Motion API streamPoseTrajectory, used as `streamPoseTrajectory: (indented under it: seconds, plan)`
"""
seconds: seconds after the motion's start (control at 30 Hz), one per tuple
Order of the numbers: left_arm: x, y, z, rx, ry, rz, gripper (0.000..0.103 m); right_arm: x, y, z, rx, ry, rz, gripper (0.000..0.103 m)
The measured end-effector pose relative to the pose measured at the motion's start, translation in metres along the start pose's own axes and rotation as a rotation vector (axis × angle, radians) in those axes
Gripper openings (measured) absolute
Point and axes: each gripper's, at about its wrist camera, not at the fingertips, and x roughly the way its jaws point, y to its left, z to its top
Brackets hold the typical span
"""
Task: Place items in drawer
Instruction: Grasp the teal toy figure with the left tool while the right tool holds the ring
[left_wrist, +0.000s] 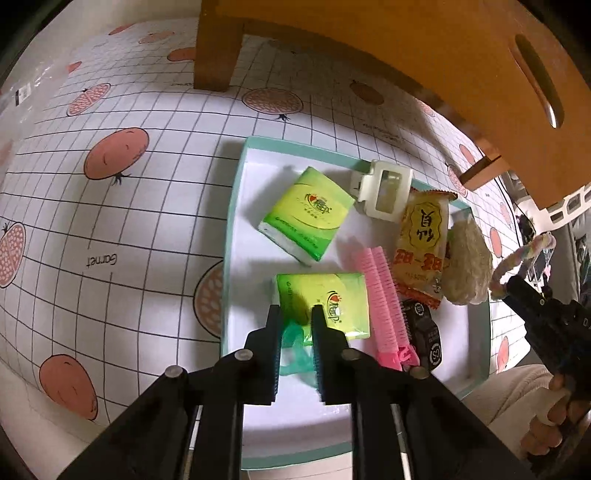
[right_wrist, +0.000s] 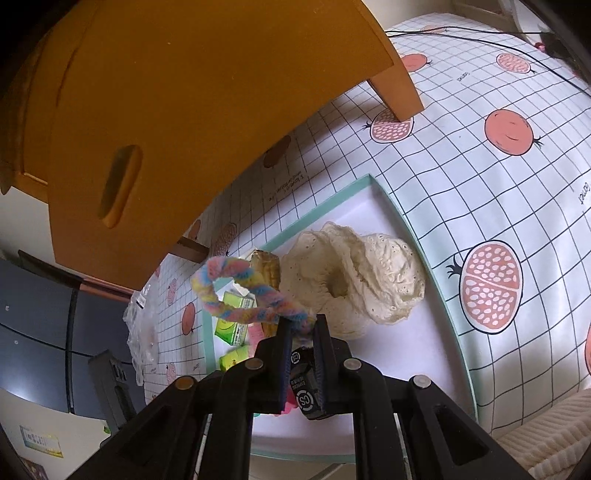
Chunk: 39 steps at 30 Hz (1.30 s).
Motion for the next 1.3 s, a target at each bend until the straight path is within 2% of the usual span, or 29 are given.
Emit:
streamPoseTrajectory:
  seconds: [0.07,0.13,0.33,0.43,0.53,0.63,0.9,1.13,1.3]
  plan:
    - [0.003,-0.003,0.000,0.008,0.006,0.009,0.033,0.001,0.000,0.000,-0.001,0.003,-0.003,0.012]
    - [0.007,-0.007,-0.003,0.028,0.016,0.028,0.039,0.002,0.000,0.000,0.001,0.009,-0.006,0.012]
    - [0.011,-0.013,-0.009,0.073,0.055,0.040,0.040,0.003,-0.001,0.001,0.008,0.013,-0.013,0.012]
    - [0.010,-0.015,-0.013,0.084,0.065,0.041,0.039,0.004,-0.002,0.000,0.013,0.016,-0.016,0.012]
    - [0.008,-0.018,-0.017,0.107,0.067,0.042,0.031,0.004,-0.001,0.000,0.008,0.021,-0.024,0.012]
    - [0.009,-0.024,-0.018,0.105,0.094,0.048,0.030,0.004,-0.001,0.000,0.010,0.019,-0.026,0.012]
    - [0.007,-0.015,-0.023,0.058,0.158,0.000,0.030,0.004,-0.002,0.000,0.015,0.019,-0.034,0.012]
    - [-0.001,0.002,-0.033,0.045,0.171,-0.016,0.030,0.003,-0.002,0.000,0.019,0.017,-0.036,0.012]
    - [-0.008,0.005,-0.036,0.062,0.150,-0.027,0.017,0.004,-0.002,0.000,0.019,0.021,-0.040,0.012]
